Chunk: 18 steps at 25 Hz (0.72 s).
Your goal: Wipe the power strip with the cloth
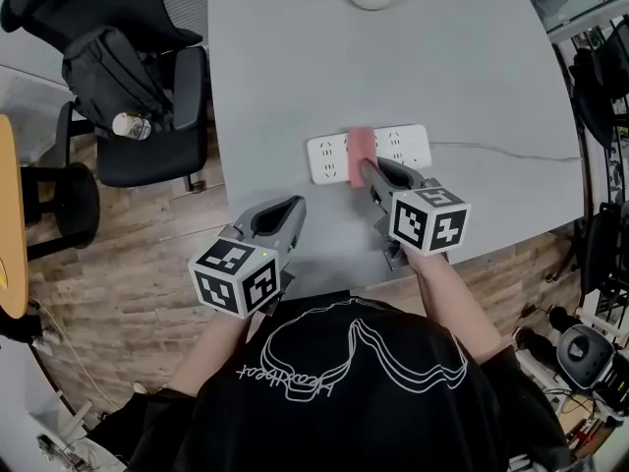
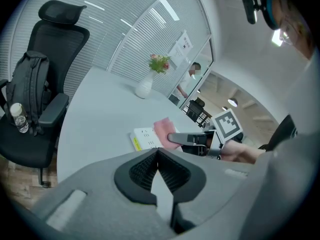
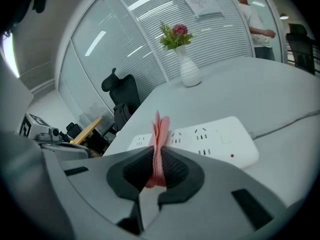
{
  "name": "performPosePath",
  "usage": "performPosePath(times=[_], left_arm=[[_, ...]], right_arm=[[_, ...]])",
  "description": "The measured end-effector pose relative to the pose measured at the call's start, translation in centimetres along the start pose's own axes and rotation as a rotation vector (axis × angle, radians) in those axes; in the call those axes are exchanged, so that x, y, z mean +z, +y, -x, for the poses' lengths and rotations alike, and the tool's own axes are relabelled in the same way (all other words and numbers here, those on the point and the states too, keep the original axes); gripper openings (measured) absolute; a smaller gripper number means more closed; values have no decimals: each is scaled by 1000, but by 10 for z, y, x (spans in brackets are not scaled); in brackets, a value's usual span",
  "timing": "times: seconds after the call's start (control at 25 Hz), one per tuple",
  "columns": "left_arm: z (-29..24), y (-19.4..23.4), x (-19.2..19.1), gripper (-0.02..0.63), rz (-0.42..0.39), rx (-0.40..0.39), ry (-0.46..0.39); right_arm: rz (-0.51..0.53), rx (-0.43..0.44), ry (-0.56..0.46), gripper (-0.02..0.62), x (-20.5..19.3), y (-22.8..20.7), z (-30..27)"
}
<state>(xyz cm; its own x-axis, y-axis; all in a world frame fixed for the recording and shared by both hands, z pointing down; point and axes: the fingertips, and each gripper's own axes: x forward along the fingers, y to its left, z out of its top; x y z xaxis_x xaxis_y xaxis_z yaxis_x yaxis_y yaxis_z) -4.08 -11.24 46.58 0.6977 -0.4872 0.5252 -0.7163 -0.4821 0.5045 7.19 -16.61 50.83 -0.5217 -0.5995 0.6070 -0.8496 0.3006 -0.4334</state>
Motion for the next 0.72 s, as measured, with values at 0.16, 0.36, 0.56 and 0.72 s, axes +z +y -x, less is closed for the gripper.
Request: performPosePath(times=[0.16, 0.36, 0.56, 0.72], left_arm=[[-2, -3, 2, 12, 0, -4, -2], [-5, -11, 6, 12, -5, -11, -9], [-5, -10, 7, 12, -8, -14, -6], [-6, -9, 7, 12, -8, -19, -6]], right_arm=[[-11, -33, -9, 35, 1, -16, 9], [-31, -74, -21, 37, 4, -37, 21], [-39, -118, -33, 37, 6, -54, 27], [-40, -148, -34, 43, 7, -65, 32]])
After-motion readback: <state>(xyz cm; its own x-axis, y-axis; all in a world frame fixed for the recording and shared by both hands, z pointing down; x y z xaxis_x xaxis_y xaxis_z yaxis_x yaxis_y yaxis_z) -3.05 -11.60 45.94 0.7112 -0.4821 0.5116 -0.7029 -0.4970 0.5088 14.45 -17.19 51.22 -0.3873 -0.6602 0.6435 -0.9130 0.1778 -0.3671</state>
